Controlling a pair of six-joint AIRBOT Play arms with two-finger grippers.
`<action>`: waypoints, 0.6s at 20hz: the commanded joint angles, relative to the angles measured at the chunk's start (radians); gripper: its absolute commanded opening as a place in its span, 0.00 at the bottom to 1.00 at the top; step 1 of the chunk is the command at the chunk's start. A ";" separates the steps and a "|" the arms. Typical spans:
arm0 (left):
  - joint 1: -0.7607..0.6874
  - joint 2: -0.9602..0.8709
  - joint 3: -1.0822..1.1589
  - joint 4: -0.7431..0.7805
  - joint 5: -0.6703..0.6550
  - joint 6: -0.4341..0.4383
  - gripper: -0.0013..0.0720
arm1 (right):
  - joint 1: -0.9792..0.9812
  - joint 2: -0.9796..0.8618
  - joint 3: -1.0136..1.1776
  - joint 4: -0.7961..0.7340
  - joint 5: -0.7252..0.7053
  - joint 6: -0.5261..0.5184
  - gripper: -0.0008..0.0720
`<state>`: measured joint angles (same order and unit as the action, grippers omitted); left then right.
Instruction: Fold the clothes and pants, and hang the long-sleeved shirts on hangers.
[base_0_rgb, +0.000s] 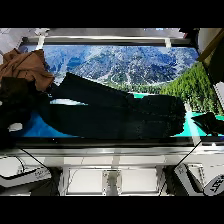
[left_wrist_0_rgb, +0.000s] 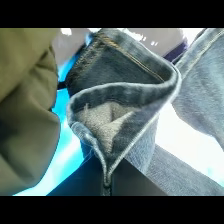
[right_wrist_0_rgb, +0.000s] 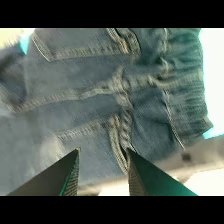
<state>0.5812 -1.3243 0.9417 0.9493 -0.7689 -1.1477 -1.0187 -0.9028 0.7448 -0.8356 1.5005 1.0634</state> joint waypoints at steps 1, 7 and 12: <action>0.036 0.081 0.024 0.066 -0.135 0.003 0.04 | 0.000 0.000 -0.027 -0.145 0.049 -0.004 0.50; 0.044 0.174 0.024 0.124 -0.198 -0.032 0.04 | 0.000 -0.069 -0.163 -0.185 -0.127 -0.004 0.61; 0.044 0.195 0.024 0.124 -0.198 -0.061 0.04 | 0.003 -0.211 -0.163 -0.142 -0.193 -0.004 0.61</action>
<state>0.6239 -1.1435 0.9642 1.0664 -0.9588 -1.1831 -1.0187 -1.0420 0.5900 -0.9985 1.3590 1.0592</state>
